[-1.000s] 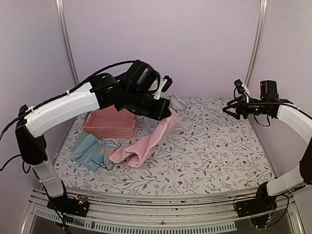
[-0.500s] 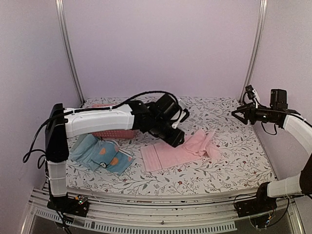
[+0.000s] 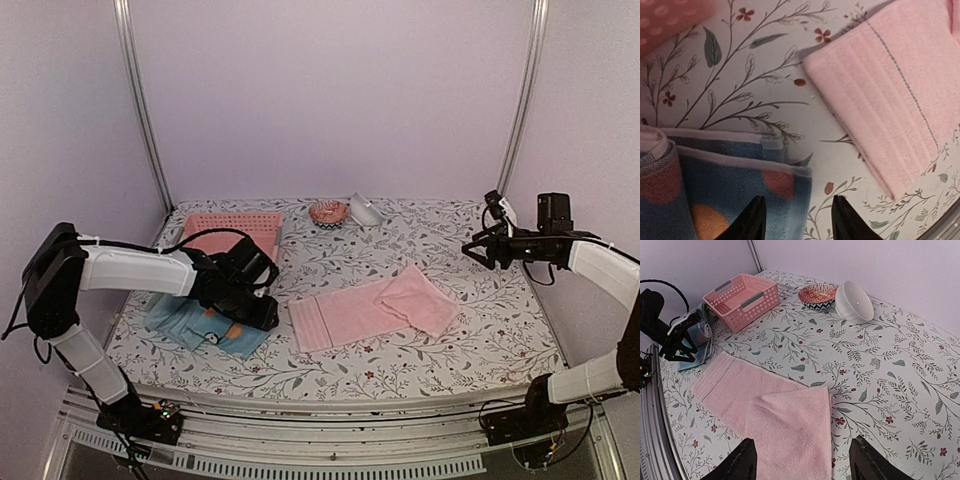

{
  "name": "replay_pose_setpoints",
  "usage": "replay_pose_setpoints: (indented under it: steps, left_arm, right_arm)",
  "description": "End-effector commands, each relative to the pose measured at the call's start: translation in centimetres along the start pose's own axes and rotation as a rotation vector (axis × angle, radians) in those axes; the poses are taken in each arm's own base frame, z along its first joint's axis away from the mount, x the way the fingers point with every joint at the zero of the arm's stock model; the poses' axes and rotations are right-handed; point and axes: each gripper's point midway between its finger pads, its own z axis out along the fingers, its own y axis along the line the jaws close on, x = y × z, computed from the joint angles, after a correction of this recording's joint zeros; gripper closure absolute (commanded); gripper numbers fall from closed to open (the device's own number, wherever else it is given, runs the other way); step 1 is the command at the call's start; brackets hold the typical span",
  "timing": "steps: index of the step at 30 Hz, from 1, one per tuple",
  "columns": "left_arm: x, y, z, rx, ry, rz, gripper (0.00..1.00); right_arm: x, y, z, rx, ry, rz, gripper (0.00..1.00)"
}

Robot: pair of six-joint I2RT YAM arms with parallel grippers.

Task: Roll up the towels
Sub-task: Place the towel at the center of the board, then move the towel to the corner of the board, then pick up the towel from the center of the board.

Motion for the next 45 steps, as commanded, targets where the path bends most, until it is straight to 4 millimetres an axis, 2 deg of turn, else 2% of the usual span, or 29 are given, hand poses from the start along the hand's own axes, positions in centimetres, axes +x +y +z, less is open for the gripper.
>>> replay_pose_setpoints:
  steps: [1, 5, 9, 13, 17, 19, 24, 26, 30, 36, 40, 45]
  left_arm:
    - [0.7, 3.2, 1.3, 0.000, 0.002, -0.078, 0.53]
    - [2.1, 6.8, 1.3, -0.121, 0.046, -0.107, 0.53]
    - [4.2, 10.4, 0.7, -0.206, 0.090, -0.214, 0.53]
    - [5.8, 12.1, -0.1, -0.265, 0.117, -0.256, 0.53]
    - [5.6, 12.6, -1.3, -0.305, 0.124, -0.266, 0.52]
    - [3.9, 11.1, -2.0, -0.252, 0.091, -0.245, 0.52]
    - [-1.4, 4.1, -2.6, -0.030, -0.020, -0.106, 0.54]
    - [-2.5, 2.2, -2.1, 0.018, -0.029, -0.092, 0.55]
    - [-3.3, -0.7, 0.3, 0.075, -0.019, -0.076, 0.58]
    - [-4.4, -2.9, 3.3, 0.060, -0.028, -0.084, 0.49]
    - [-4.8, -3.2, 4.8, 0.026, -0.033, -0.090, 0.49]
    - [-5.4, -2.7, 5.6, -0.020, -0.053, -0.094, 0.54]
  right_arm:
    - [2.4, 0.6, 2.3, 0.019, 0.136, -0.079, 0.38]
    - [3.9, -0.7, 3.3, 0.041, 0.237, -0.049, 0.46]
    - [7.0, -2.6, 4.2, 0.077, 0.373, 0.018, 0.52]
    - [9.9, -3.9, 4.7, 0.112, 0.480, 0.082, 0.55]
    - [12.1, -4.4, 5.0, 0.126, 0.561, 0.136, 0.57]
    - [12.8, -4.6, 5.0, 0.130, 0.590, 0.150, 0.58]
    - [13.7, -4.6, 5.1, 0.126, 0.640, 0.160, 0.58]
    - [13.9, -4.4, 5.2, 0.123, 0.655, 0.160, 0.59]
    - [14.7, -3.7, 5.5, 0.102, 0.681, 0.157, 0.60]
    - [17.0, -3.3, 5.9, 0.120, 0.773, 0.099, 0.61]
    - [18.7, -3.6, 5.9, 0.152, 0.836, 0.076, 0.62]
    - [20.4, -3.5, 5.9, 0.150, 0.890, 0.070, 0.71]
